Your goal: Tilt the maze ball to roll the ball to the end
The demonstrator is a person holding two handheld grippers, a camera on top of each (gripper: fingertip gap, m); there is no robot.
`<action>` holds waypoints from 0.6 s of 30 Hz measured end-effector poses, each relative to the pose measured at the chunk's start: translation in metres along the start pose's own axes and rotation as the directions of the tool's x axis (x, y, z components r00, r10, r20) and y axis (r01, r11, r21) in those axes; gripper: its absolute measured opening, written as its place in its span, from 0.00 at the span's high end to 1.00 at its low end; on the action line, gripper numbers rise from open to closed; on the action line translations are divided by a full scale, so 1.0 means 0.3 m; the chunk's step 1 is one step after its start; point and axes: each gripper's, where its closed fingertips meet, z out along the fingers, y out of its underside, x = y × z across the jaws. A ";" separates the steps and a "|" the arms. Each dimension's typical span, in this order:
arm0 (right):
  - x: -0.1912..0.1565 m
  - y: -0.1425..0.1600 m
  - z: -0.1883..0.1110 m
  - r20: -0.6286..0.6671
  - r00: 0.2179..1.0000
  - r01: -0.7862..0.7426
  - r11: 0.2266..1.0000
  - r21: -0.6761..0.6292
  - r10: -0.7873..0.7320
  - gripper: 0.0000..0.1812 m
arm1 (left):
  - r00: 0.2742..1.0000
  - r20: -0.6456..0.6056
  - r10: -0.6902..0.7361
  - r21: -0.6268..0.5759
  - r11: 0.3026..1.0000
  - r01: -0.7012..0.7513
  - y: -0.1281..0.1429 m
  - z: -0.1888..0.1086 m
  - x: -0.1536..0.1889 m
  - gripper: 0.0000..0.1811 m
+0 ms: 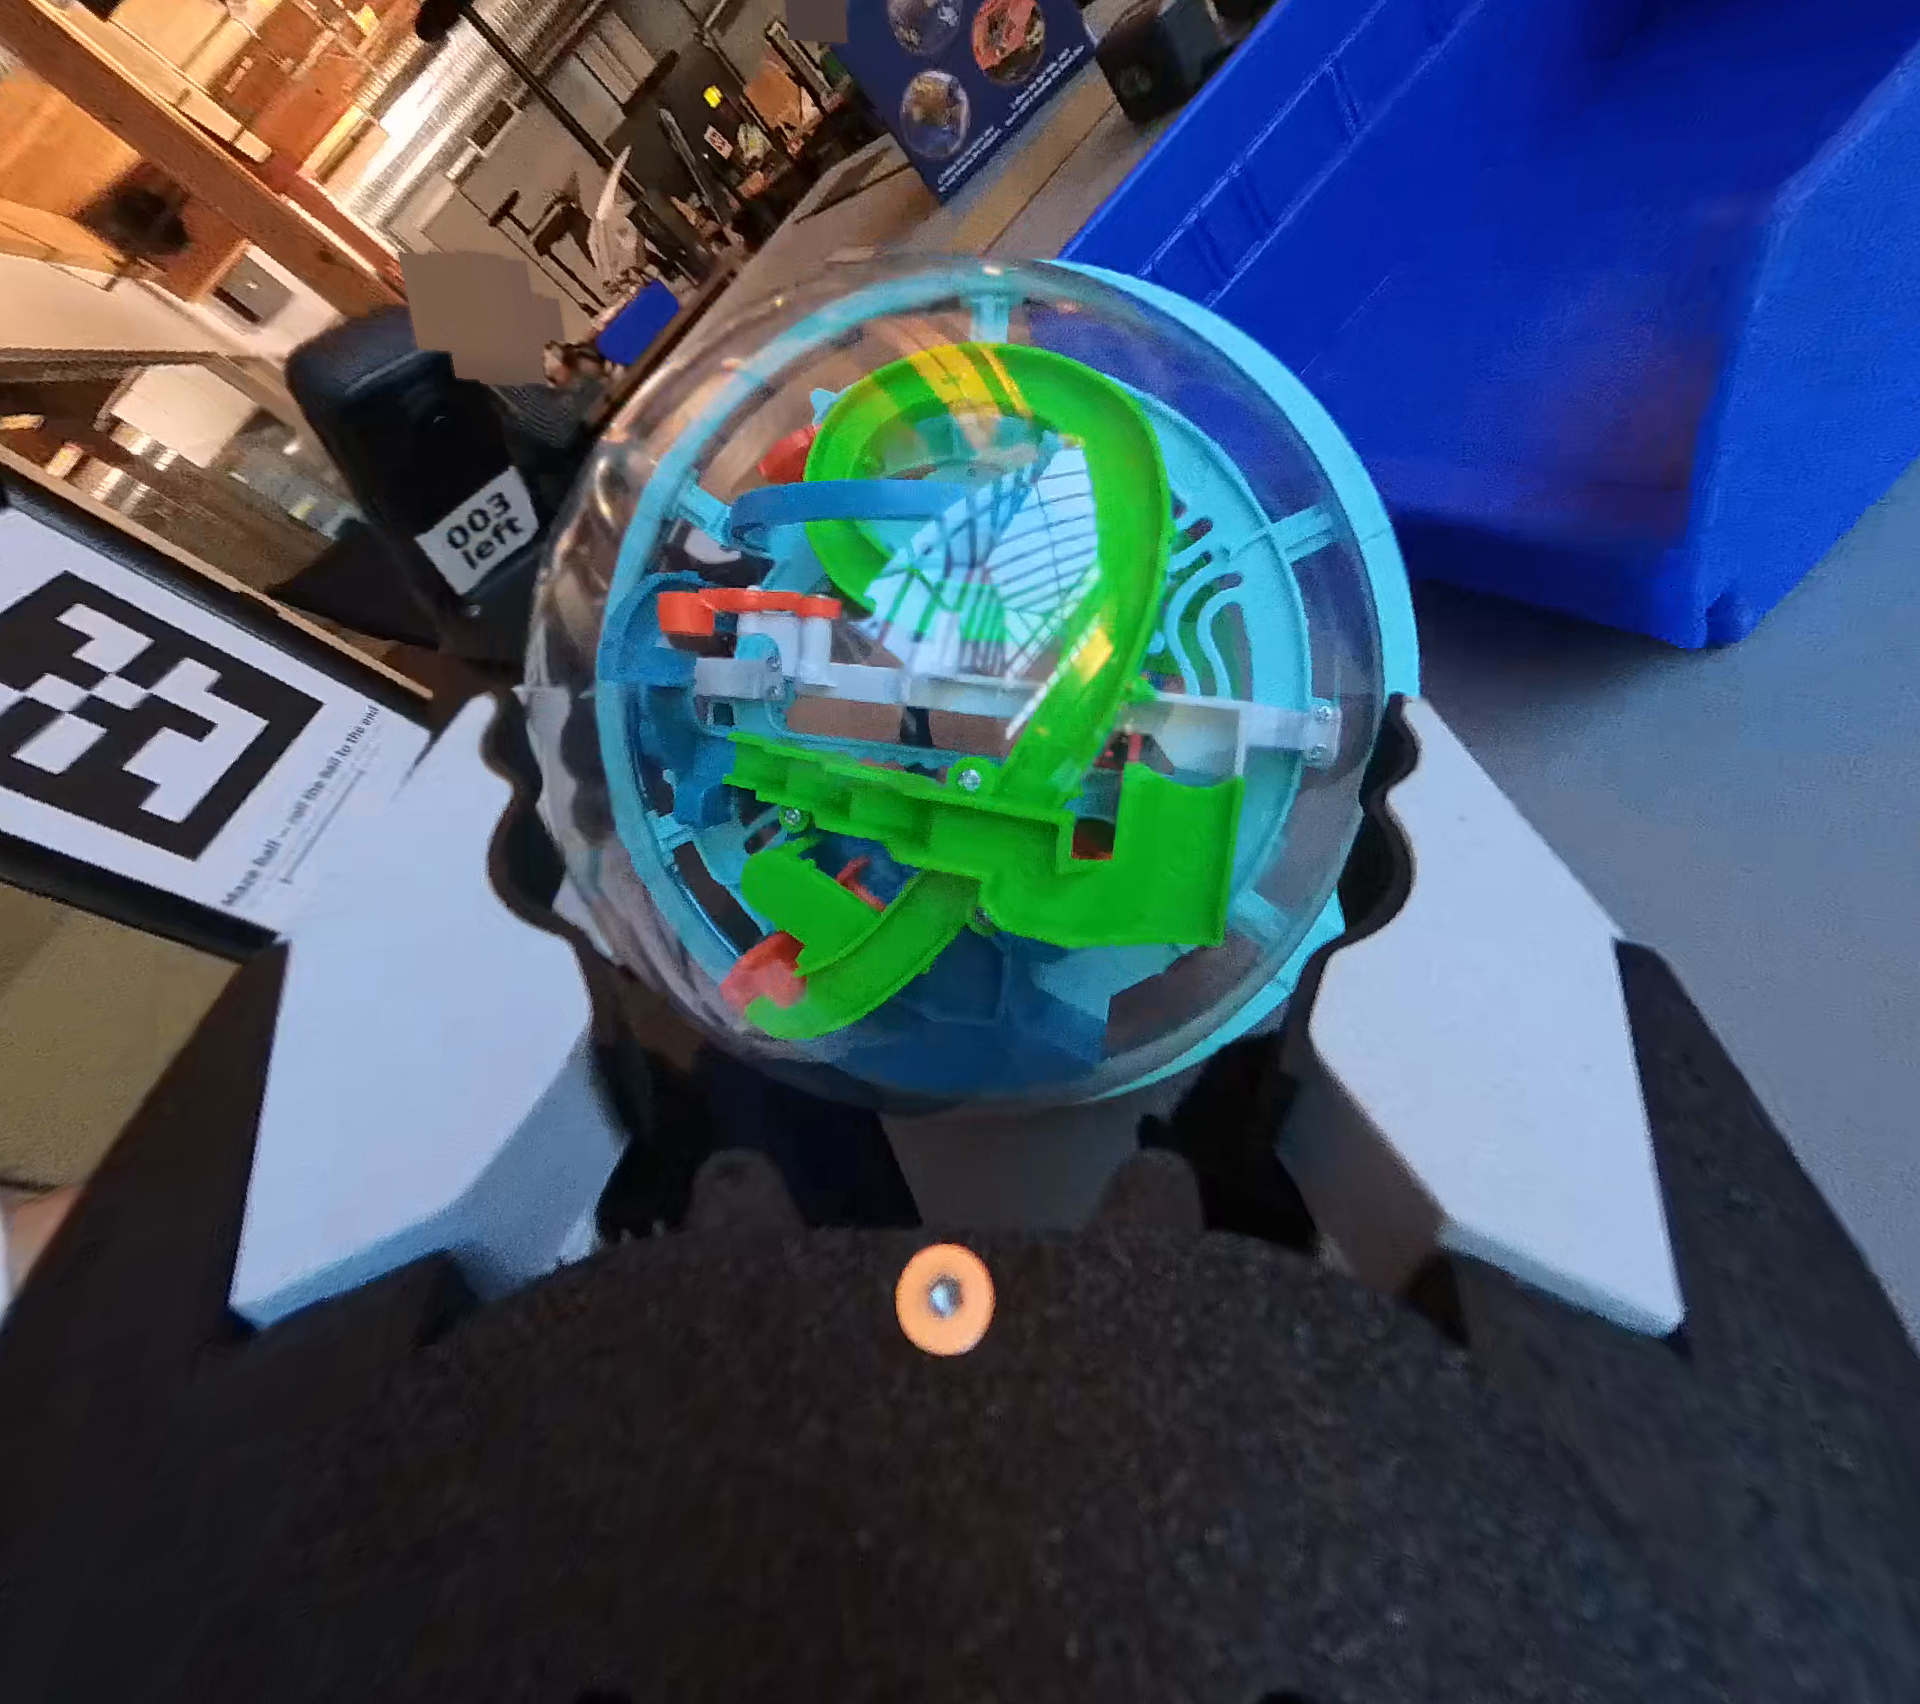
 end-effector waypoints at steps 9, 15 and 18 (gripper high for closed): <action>0.039 -0.101 -0.009 0.086 0.996 -0.007 0.998 0.068 0.001 0.21 | 0.895 -0.219 -0.389 0.029 0.914 0.404 -0.013 -0.035 -0.089 0.13; 0.104 -0.087 -0.040 0.083 0.985 0.147 0.986 0.082 -0.153 0.21 | 0.773 -0.333 -0.540 0.000 0.819 0.573 -0.020 -0.049 -0.091 0.13; 0.084 -0.003 -0.037 0.146 0.960 0.240 0.971 0.019 -0.240 0.25 | 0.699 -0.394 -0.596 -0.042 0.772 0.635 -0.017 -0.052 -0.079 0.13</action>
